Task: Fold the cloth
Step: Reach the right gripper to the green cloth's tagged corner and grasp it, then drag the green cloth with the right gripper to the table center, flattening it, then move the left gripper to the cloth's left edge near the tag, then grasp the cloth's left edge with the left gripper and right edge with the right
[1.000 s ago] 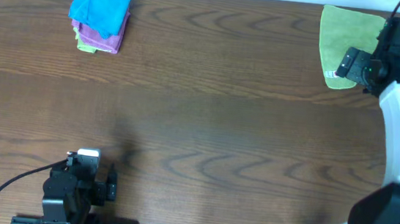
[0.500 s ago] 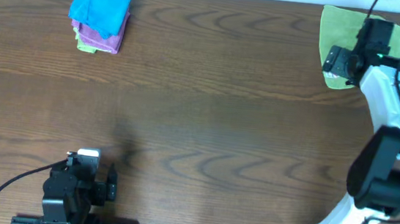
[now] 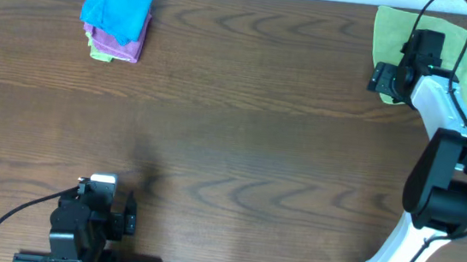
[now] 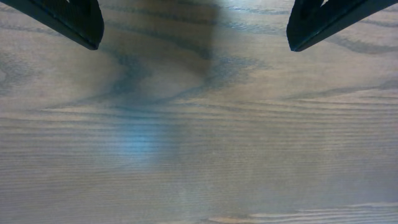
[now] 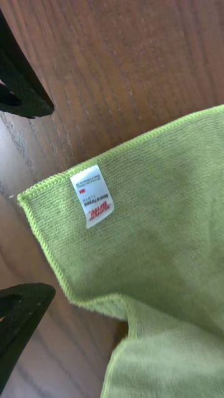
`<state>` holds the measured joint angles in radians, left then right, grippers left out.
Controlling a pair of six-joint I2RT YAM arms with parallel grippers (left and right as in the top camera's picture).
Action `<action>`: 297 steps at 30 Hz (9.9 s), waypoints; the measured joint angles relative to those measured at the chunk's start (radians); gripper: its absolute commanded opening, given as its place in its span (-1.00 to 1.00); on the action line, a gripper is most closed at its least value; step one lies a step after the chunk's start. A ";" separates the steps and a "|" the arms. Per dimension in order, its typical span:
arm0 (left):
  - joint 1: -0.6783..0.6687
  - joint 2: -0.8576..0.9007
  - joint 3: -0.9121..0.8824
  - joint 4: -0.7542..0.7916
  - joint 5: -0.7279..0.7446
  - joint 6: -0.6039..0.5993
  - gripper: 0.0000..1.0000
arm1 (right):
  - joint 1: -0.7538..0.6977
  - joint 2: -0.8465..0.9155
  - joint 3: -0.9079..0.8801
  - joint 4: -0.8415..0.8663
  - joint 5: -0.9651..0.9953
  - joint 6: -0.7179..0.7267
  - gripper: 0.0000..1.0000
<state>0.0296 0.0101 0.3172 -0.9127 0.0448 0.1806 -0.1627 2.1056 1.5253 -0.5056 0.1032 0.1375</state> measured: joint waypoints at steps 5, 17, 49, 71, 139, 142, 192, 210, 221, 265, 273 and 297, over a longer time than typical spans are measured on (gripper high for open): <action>0.000 0.000 0.000 0.000 0.000 0.000 0.90 | 0.000 0.024 0.000 0.028 -0.006 -0.005 0.59; 0.000 0.000 0.000 0.000 0.000 0.000 0.90 | -0.007 0.029 0.000 0.082 -0.026 -0.009 0.57; 0.000 0.000 0.000 0.000 0.000 0.000 0.90 | -0.026 0.107 0.000 0.130 -0.040 -0.011 0.24; 0.000 0.000 0.000 0.000 0.000 0.000 0.90 | -0.016 0.102 0.041 -0.055 -0.097 -0.013 -0.97; 0.000 0.000 0.000 0.000 0.000 0.000 0.90 | 1.001 -0.413 0.018 -0.366 -0.365 0.089 0.35; 0.000 0.000 0.000 0.000 0.000 0.000 0.90 | 0.979 -0.468 0.018 -0.430 -0.337 0.083 0.33; 0.000 1.033 0.650 0.060 0.742 -0.388 0.90 | 0.569 -1.262 -0.776 -0.394 -0.325 0.132 0.35; 0.000 1.508 0.597 0.227 0.856 -0.409 0.90 | 0.160 -1.216 -0.912 -0.237 -0.652 0.045 0.47; 0.000 1.687 0.591 0.285 0.873 -0.409 0.91 | 0.146 -1.106 -0.913 -0.170 -0.699 0.040 0.50; -0.213 1.778 0.370 0.735 0.847 -0.715 -0.88 | 0.146 -1.094 -0.914 -0.138 -0.690 0.064 0.64; -0.213 1.778 0.370 0.735 0.848 -0.710 -0.88 | 0.146 -1.019 -0.914 -0.140 -0.687 0.064 0.71; -0.213 1.762 0.370 0.685 0.852 -0.621 -0.88 | 0.146 -0.648 -0.938 0.009 -0.698 0.124 0.67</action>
<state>-0.1837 1.7718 0.6872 -0.2276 0.8970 -0.4400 -0.0166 1.4574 0.5877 -0.4965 -0.5945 0.2615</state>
